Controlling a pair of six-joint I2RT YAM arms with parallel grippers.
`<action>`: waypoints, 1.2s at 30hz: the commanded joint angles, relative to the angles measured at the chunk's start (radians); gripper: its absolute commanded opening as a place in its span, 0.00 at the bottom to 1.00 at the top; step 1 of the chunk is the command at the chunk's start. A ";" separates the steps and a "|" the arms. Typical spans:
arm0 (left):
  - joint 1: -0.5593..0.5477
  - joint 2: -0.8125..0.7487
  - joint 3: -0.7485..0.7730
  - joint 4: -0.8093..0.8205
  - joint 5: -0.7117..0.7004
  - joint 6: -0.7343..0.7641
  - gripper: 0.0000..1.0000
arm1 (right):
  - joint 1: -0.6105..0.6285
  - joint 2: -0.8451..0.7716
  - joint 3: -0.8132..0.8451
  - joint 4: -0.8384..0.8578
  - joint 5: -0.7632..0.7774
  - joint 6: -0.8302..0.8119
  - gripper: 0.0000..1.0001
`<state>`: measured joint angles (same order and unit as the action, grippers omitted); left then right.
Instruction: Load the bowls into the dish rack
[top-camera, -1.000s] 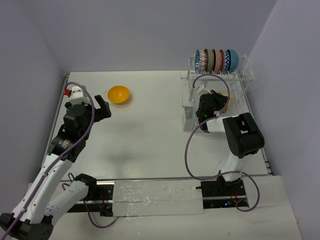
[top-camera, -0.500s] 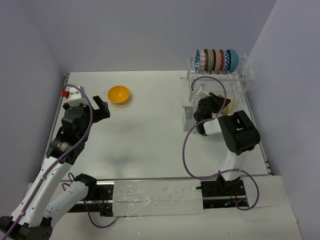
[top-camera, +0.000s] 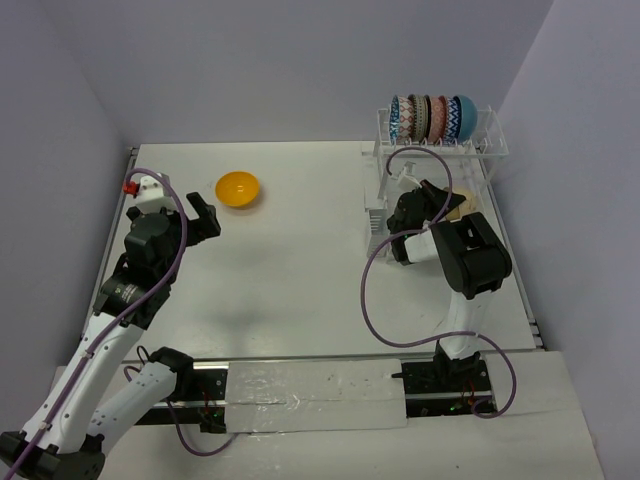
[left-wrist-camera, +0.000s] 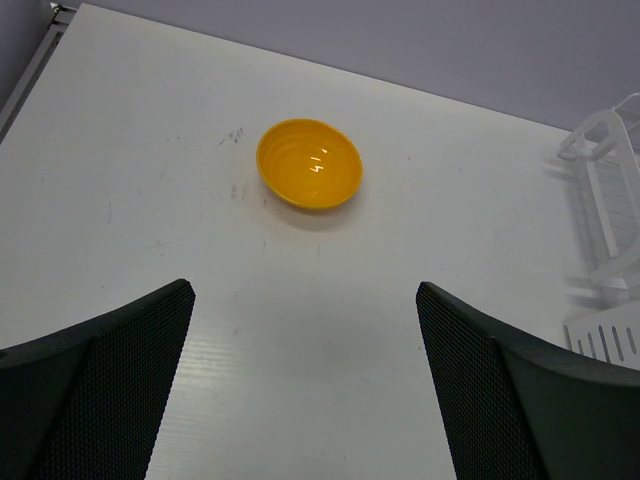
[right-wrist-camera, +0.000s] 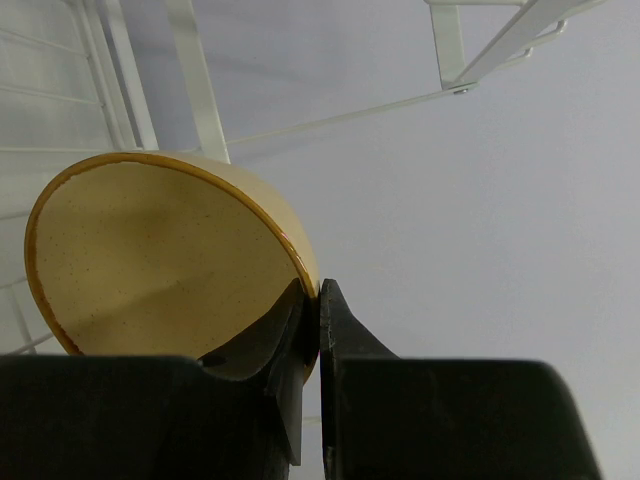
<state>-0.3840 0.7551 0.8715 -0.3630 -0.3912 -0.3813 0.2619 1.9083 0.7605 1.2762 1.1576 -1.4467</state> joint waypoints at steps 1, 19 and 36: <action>-0.004 -0.002 0.001 0.033 -0.012 0.015 0.99 | 0.010 0.008 0.007 0.083 0.005 0.037 0.09; -0.007 -0.020 0.000 0.035 -0.011 0.015 0.99 | 0.056 -0.107 -0.056 -0.233 -0.072 0.229 0.27; -0.007 -0.026 -0.002 0.035 -0.018 0.016 0.99 | 0.016 -0.115 -0.009 -0.114 -0.024 0.129 0.00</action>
<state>-0.3878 0.7471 0.8715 -0.3630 -0.3916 -0.3809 0.3042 1.8194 0.7250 1.0710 1.0954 -1.2736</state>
